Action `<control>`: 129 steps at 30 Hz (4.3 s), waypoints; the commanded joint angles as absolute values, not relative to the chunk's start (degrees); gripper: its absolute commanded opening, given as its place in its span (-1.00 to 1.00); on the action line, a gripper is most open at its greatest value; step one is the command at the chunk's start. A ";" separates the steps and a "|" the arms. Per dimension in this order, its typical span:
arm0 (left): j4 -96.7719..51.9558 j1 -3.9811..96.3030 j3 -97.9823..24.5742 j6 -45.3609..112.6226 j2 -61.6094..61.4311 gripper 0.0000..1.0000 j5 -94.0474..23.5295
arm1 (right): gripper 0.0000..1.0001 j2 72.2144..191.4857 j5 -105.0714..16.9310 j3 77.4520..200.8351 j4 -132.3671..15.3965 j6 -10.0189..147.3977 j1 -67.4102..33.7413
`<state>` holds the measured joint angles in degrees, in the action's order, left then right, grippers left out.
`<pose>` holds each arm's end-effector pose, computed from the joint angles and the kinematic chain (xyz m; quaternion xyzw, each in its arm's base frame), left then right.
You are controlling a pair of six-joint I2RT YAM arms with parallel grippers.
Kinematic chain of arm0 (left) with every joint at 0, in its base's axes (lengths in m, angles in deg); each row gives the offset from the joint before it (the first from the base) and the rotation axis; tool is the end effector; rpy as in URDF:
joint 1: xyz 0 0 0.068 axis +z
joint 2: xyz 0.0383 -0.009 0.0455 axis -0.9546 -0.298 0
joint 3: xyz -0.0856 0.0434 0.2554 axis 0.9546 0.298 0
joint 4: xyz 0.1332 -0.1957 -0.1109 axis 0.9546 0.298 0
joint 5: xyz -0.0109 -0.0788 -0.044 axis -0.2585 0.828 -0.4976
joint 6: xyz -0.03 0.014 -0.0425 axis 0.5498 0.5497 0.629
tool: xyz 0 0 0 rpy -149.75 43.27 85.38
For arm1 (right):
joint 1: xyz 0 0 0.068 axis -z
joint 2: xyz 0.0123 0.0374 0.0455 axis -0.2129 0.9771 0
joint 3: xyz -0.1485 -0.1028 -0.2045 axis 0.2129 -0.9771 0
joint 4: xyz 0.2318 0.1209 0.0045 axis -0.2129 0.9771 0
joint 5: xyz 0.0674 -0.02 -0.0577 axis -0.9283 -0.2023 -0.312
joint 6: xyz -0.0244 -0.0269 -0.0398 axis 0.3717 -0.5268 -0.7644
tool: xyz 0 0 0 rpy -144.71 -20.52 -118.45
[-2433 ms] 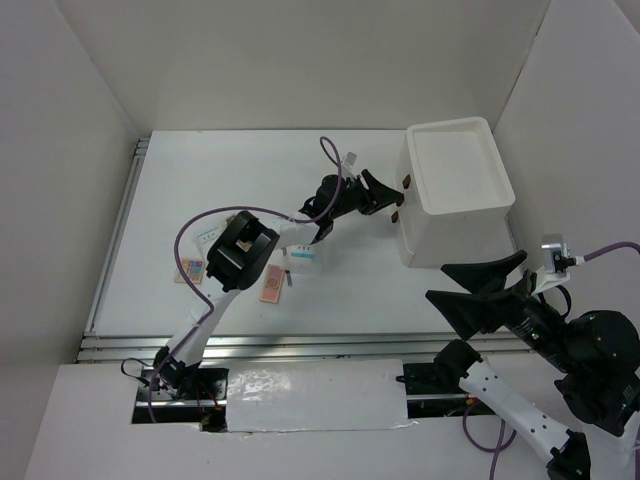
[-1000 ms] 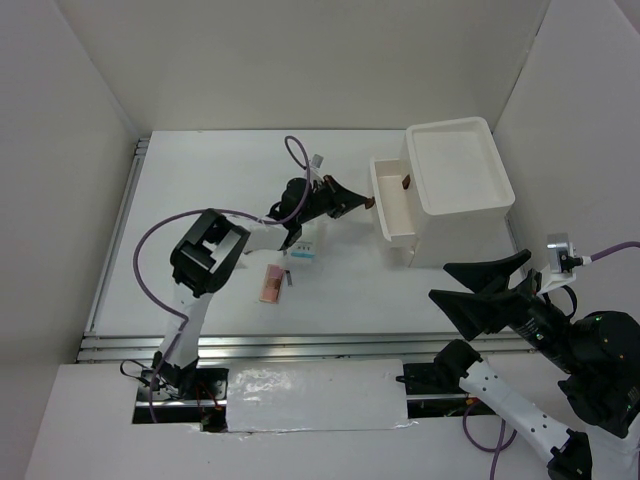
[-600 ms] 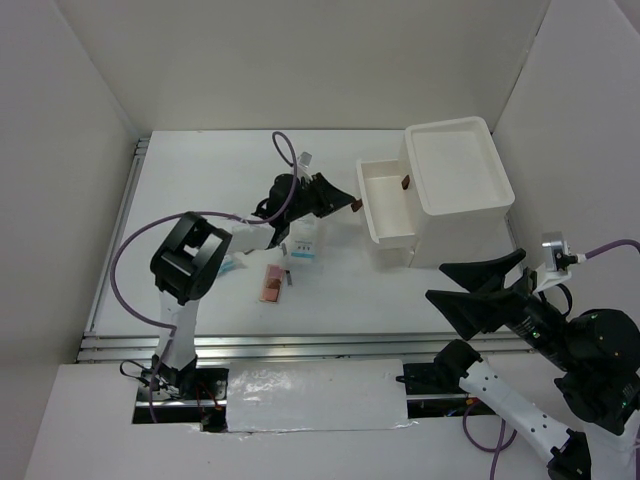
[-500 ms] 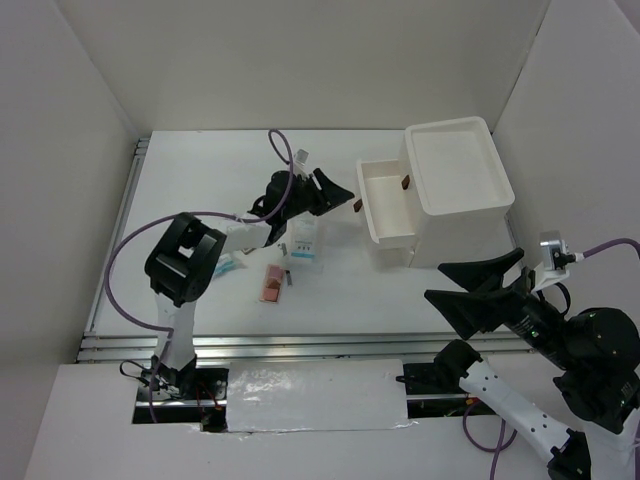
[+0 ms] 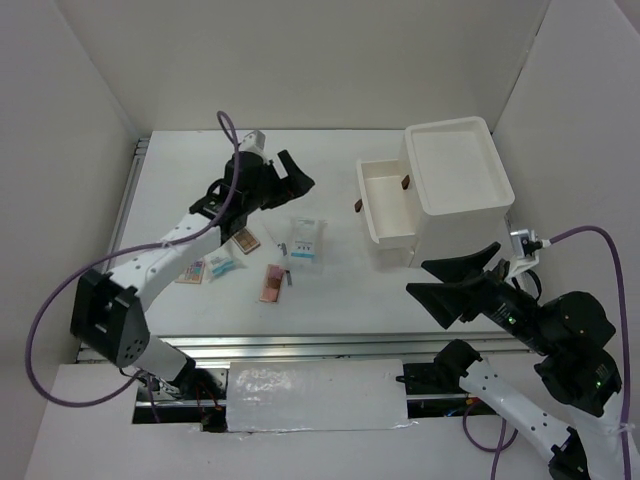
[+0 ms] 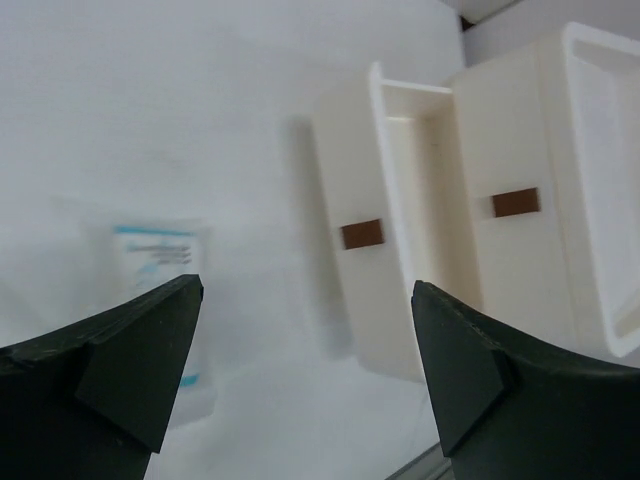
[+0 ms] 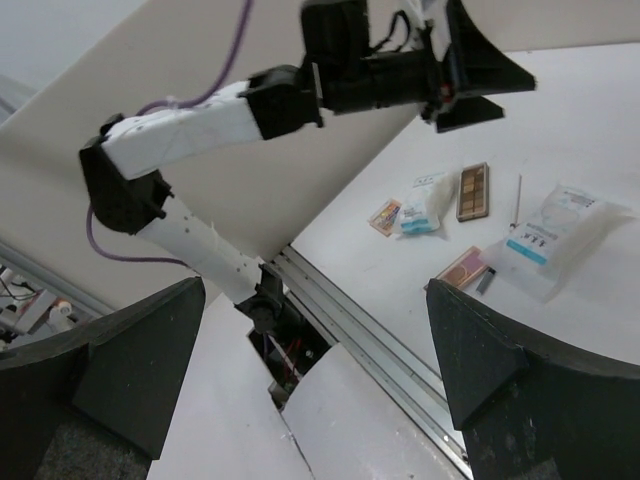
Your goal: Organize the makeup
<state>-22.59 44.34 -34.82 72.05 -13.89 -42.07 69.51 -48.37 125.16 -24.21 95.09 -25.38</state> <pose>0.3274 -0.1774 0.3235 -0.1433 0.7890 -0.3851 0.4567 0.0084 0.0158 0.4243 -0.1038 0.6487 0.4910 0.5722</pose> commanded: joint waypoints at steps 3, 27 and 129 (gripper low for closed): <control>4.62 44.36 -31.87 66.96 -0.90 0.99 -62.13 | 0.99 71.16 -50.32 121.44 -30.77 96.77 -25.41; 30.94 44.80 -16.84 75.05 25.13 0.99 -75.70 | 0.99 84.69 -41.80 115.98 -25.79 97.39 -25.68; -17.48 27.40 -80.03 73.56 -45.28 0.99 -54.42 | 1.00 72.12 -28.96 129.69 -12.23 94.92 -31.21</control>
<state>-12.45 27.91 -77.81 74.54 -49.52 -57.06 71.19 -29.36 128.76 -12.21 95.28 -30.71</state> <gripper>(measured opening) 0.992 0.998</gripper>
